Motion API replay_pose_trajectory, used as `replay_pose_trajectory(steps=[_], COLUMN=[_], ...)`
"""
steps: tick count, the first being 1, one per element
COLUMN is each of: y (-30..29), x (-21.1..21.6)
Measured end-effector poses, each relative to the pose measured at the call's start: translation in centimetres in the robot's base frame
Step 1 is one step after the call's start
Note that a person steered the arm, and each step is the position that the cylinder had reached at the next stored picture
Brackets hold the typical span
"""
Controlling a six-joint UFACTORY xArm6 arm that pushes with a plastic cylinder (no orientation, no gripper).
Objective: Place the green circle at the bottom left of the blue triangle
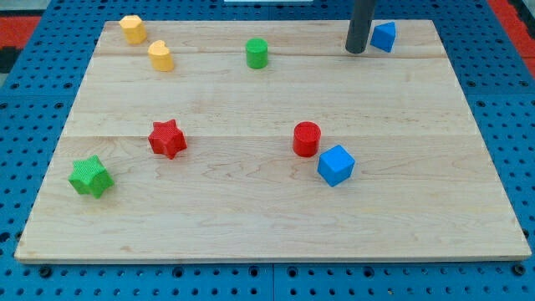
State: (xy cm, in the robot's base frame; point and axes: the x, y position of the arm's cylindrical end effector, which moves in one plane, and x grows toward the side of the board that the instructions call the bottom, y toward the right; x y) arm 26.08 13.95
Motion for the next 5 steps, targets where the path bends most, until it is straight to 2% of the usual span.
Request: replay_pose_trajectory(steps=[1, 2, 3, 4, 5], y=[-1.7, -9.7, -15.9, -14.7, -12.5], x=[-0.8, -5.0, -5.1, -1.3, 0.8])
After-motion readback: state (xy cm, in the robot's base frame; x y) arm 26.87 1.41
